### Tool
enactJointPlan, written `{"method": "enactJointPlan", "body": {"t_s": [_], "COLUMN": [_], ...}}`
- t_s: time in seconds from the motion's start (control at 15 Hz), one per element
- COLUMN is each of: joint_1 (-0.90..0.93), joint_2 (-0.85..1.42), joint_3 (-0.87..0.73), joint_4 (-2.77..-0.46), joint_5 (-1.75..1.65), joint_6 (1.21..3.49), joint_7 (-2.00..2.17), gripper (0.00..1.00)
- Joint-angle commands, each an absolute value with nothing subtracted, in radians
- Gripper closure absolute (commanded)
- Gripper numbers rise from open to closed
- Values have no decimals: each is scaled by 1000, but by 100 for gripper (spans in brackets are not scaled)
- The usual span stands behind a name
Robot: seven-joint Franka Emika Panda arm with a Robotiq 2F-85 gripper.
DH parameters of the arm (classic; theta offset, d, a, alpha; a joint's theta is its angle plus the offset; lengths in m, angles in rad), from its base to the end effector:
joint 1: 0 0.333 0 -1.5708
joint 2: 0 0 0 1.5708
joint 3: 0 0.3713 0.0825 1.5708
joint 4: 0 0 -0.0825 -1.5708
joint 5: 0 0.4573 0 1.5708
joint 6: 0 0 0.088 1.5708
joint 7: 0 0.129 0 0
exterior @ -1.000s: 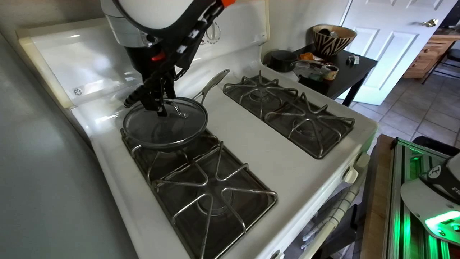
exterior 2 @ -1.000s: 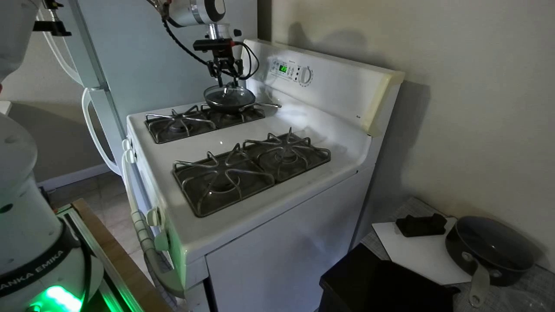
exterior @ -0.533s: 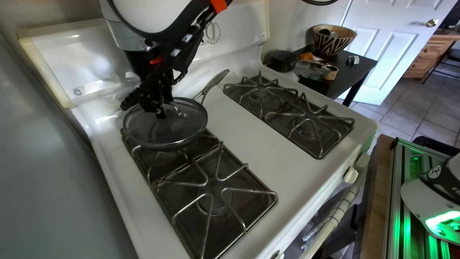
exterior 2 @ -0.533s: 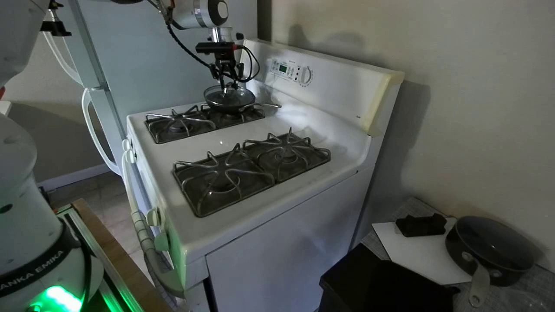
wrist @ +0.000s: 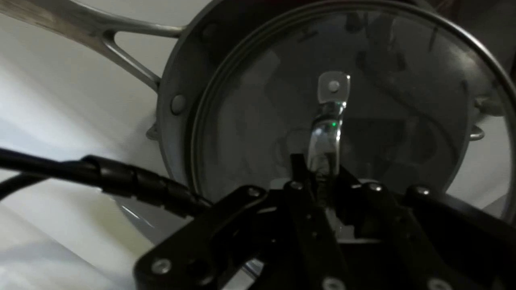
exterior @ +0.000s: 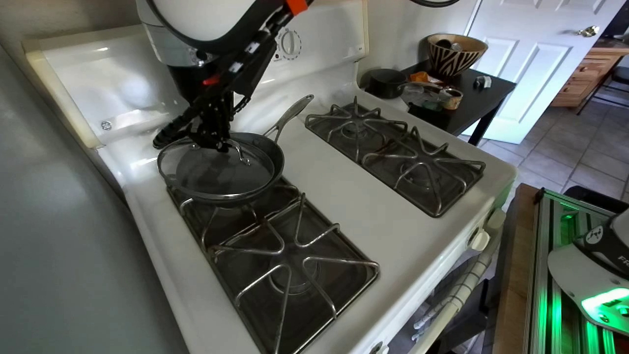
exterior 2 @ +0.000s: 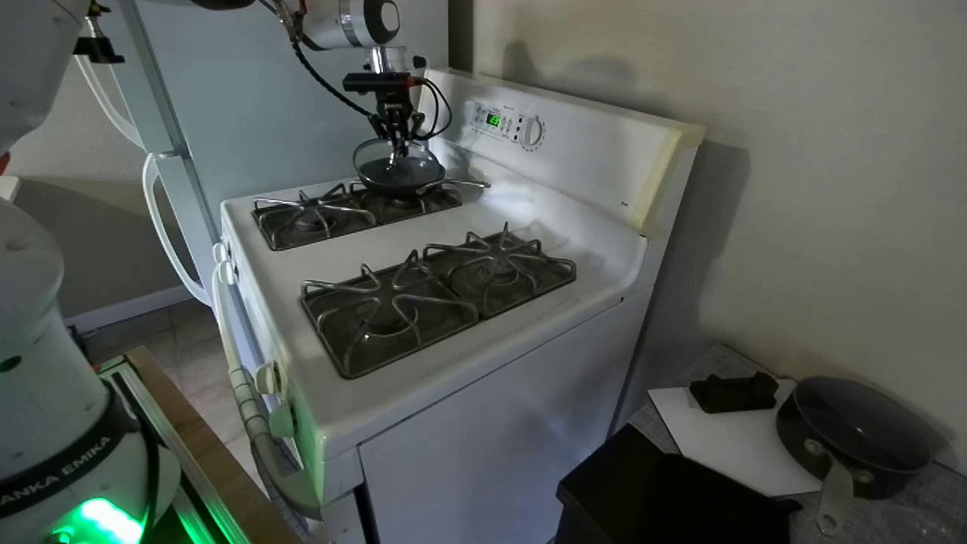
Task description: Put the lid on the pan
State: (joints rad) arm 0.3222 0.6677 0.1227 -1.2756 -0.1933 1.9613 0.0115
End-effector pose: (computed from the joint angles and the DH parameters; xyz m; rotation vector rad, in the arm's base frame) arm 0.7763 0.3252 0.3597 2.9581 0.7208 0.0699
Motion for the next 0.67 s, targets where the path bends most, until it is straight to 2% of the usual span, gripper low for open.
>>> {"method": "enactJointPlan", "body": {"t_s": [0.0,0.6], "joint_1": [317,327], "joint_2": [686,666], "joint_3": [131,127], "joint_4": [-1238,-1235], "joint_5": [-172,-189], "joint_6": [1933,1929], "joint_7": [-7,-7], "gripper": [100,100]}}
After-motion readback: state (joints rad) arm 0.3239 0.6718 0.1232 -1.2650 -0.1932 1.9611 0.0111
